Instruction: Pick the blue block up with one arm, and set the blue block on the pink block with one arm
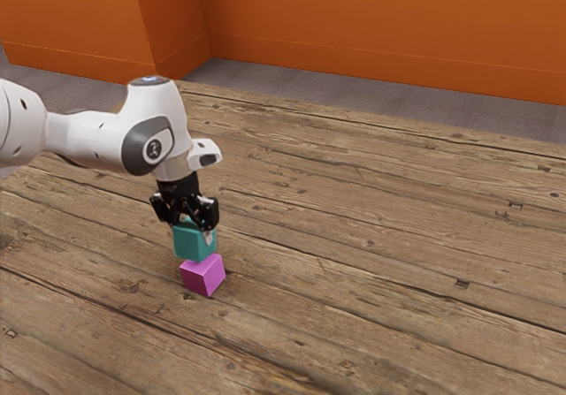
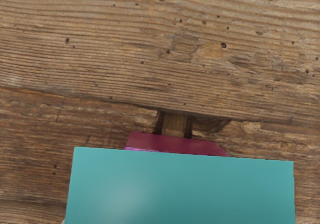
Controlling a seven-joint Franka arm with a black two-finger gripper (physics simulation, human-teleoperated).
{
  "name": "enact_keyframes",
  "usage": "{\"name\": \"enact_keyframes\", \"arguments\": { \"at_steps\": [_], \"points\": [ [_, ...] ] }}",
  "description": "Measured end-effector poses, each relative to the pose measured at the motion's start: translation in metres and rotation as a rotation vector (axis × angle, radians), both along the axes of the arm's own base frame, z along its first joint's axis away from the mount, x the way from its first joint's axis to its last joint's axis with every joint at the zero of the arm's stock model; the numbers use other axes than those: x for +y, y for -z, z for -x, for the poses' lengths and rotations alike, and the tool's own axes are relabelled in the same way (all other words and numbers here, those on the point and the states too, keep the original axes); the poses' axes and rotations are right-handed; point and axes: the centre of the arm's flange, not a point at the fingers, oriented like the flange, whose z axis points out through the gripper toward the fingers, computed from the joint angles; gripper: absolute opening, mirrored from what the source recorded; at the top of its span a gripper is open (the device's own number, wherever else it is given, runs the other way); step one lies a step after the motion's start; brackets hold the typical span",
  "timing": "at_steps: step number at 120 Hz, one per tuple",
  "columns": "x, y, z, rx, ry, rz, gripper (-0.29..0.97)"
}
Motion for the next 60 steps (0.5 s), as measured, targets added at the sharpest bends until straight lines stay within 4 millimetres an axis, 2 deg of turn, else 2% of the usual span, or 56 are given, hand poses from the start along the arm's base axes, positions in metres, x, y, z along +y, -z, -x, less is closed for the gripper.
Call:
{"name": "enact_keyframes", "arguments": {
  "at_steps": [13,41,60],
  "points": [
    [-0.0011,0.0019,0.0032,0.006,-0.004,0.0,0.27],
    [-0.0007,0.0039,0.0059,0.013,0.001,0.0,0.5],
    [-0.0006,0.0035,0.0056,0.012,0.006,0.0,0.6]
  ]
}}
